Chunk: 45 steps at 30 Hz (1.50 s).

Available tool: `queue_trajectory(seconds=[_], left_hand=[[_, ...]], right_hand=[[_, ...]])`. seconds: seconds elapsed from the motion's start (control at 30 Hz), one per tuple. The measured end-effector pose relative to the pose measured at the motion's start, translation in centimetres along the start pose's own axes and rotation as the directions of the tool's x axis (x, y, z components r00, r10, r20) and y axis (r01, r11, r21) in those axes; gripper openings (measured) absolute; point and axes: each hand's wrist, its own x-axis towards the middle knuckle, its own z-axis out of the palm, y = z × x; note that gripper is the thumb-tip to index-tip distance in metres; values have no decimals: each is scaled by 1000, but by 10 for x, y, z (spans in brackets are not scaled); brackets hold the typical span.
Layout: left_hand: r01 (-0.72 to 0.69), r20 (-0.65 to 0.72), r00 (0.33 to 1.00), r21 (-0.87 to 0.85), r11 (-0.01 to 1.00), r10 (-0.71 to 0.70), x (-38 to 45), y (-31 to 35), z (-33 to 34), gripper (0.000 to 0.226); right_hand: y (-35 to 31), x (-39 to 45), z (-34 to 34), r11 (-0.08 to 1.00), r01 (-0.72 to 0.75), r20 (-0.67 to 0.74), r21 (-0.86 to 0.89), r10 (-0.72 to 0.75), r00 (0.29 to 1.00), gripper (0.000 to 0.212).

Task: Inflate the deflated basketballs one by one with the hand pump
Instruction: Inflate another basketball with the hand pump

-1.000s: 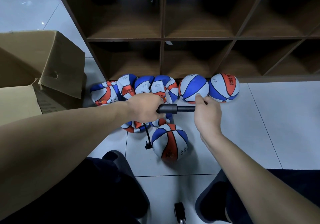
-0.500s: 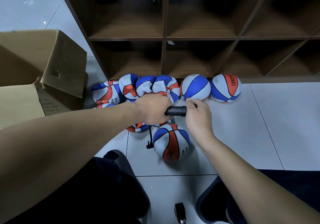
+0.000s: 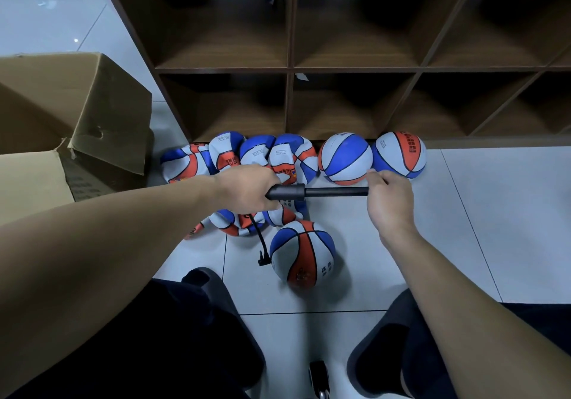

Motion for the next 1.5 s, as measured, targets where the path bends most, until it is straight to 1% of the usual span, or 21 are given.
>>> queue_trajectory(seconds=[0.1, 0.2, 0.33, 0.47, 0.67, 0.93, 1.03, 1.1, 1.2, 1.27, 1.37, 1.5], left_hand=[[-1, -1, 1000, 28, 1000, 1, 0, 1, 2, 21], [-3, -51, 999, 62, 998, 6, -1, 7, 1, 26], [-20, -96, 995, 69, 997, 26, -1, 18, 0, 26], [-31, -139, 989, 83, 996, 42, 1, 28, 2, 25], [-66, -135, 988, 68, 995, 75, 4, 40, 3, 24], [-80, -112, 989, 103, 991, 92, 4, 41, 1, 25], [-95, -93, 990, 116, 989, 106, 6, 34, 2, 25], [-77, -68, 994, 100, 992, 84, 4, 25, 1, 25], [-19, -26, 999, 51, 999, 20, 1, 6, 1, 25], [10, 1, 1000, 19, 1000, -10, -1, -3, 2, 26], [29, 12, 999, 32, 999, -30, -3, -4, 1, 27], [51, -72, 996, 4, 999, -51, -6, 10, 0, 29]], right_hand=[[1, -1, 2, 1000, 2, -30, 12, -2, 1000, 42], [-1, -7, 12, 999, 32, -74, -18, -33, 997, 40], [-3, -19, 24, 996, 78, -116, -43, -83, 990, 39], [-8, -25, 31, 992, 112, -39, -65, -115, 993, 42], [-13, -38, 39, 988, 131, 75, -83, -125, 989, 43], [-11, -43, 45, 988, 129, 101, -81, -121, 988, 43], [-9, -42, 42, 990, 88, 142, -111, -72, 987, 44], [-4, -31, 33, 994, 32, 100, -107, -21, 995, 42], [0, -10, 11, 995, -99, -4, 4, 99, 995, 37], [2, -3, 2, 987, -154, 5, 54, 154, 988, 42], [1, -8, 3, 995, -98, 25, 25, 97, 995, 38], [-10, -21, 14, 999, 19, 26, -31, -18, 999, 41]])
